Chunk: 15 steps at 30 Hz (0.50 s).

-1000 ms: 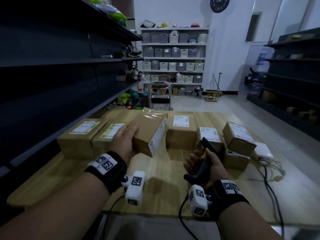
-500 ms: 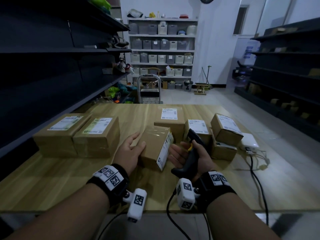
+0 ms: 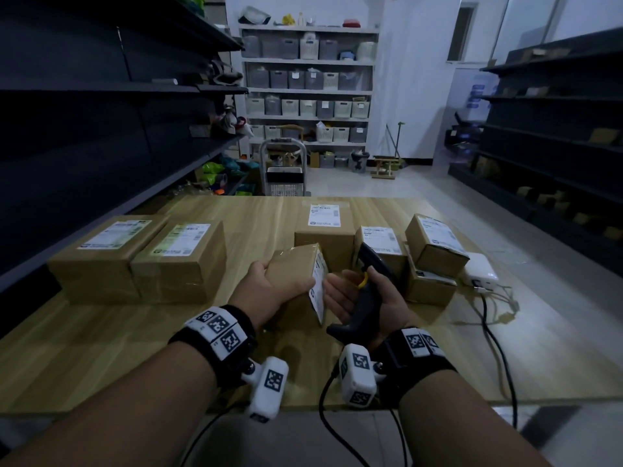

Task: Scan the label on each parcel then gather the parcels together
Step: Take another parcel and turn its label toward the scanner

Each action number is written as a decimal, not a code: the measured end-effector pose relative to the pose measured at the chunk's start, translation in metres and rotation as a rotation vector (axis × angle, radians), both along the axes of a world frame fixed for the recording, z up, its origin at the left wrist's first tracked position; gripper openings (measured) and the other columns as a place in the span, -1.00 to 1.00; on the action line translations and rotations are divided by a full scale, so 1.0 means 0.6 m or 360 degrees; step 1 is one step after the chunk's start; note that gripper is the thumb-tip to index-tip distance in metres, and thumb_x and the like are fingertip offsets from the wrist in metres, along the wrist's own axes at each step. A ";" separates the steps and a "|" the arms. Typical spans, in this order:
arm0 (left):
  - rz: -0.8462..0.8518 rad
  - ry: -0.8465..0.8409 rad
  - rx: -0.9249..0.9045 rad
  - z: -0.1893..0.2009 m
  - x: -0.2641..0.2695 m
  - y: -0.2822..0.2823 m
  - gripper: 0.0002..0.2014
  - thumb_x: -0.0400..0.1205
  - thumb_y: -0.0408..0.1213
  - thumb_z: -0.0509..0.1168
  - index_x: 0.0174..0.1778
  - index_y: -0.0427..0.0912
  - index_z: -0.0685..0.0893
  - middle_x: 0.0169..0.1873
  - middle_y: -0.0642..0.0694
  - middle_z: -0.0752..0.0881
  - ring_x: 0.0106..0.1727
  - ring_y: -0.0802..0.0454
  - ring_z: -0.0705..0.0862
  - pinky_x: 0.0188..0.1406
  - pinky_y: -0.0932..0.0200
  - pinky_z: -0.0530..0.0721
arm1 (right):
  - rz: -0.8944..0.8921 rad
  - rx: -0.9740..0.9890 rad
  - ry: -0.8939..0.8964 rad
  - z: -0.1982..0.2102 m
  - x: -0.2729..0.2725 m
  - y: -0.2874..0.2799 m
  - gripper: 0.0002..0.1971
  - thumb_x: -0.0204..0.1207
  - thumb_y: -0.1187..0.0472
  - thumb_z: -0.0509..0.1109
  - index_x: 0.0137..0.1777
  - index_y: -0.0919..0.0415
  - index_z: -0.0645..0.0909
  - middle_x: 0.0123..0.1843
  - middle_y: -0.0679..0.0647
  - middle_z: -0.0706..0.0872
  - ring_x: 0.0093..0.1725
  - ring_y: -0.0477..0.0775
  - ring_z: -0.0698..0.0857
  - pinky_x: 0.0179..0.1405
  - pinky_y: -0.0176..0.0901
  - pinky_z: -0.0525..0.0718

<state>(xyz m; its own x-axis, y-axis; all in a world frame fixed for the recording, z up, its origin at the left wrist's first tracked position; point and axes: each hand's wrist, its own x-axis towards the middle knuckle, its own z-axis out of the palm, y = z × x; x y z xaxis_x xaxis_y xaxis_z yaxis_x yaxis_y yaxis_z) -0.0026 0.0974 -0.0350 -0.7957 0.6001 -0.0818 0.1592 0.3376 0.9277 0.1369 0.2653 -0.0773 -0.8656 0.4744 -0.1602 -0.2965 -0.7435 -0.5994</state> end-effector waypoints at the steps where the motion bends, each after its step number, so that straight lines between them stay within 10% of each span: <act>1: -0.0010 0.0007 -0.0026 0.004 -0.002 0.000 0.30 0.08 0.45 0.68 0.76 0.02 0.42 0.40 -0.03 0.70 0.32 -0.08 0.73 0.40 -0.16 0.75 | 0.0010 0.0009 -0.0003 0.000 0.000 -0.001 -0.48 0.45 -0.12 0.51 0.22 0.30 0.72 0.43 0.43 0.78 0.45 0.39 0.78 0.64 0.30 0.56; 5: 0.0059 -0.0027 -0.0002 0.015 -0.015 0.000 0.17 0.49 0.08 0.74 0.91 -0.07 0.20 0.54 -0.18 0.64 0.37 -0.17 0.68 0.24 -0.05 0.66 | 0.0017 -0.0004 -0.0008 0.000 0.001 -0.002 -0.52 0.50 -0.11 0.50 0.21 0.29 0.73 0.42 0.46 0.78 0.43 0.42 0.79 0.53 0.34 0.67; 10: 0.0222 -0.0319 0.0456 -0.002 -0.016 0.001 0.27 0.45 -0.04 0.72 0.96 0.11 0.02 0.60 -0.24 0.62 0.26 -0.18 0.77 0.21 -0.17 0.79 | -0.0104 -0.0052 -0.0043 0.008 0.008 -0.002 -0.60 0.64 -0.13 0.45 0.08 0.26 0.75 0.05 0.29 0.87 -0.13 0.26 0.88 0.01 0.16 0.90; 15: 0.0255 -0.0463 0.0738 -0.036 -0.019 0.004 0.24 0.33 0.03 0.68 0.93 0.12 0.18 0.48 -0.18 0.76 0.26 -0.13 0.84 0.15 -0.15 0.80 | -0.0166 -0.0046 -0.0053 0.002 0.012 0.008 -0.63 0.64 -0.15 0.44 0.07 0.21 0.69 -0.42 0.04 0.47 -0.55 0.03 0.46 -0.47 -0.12 0.57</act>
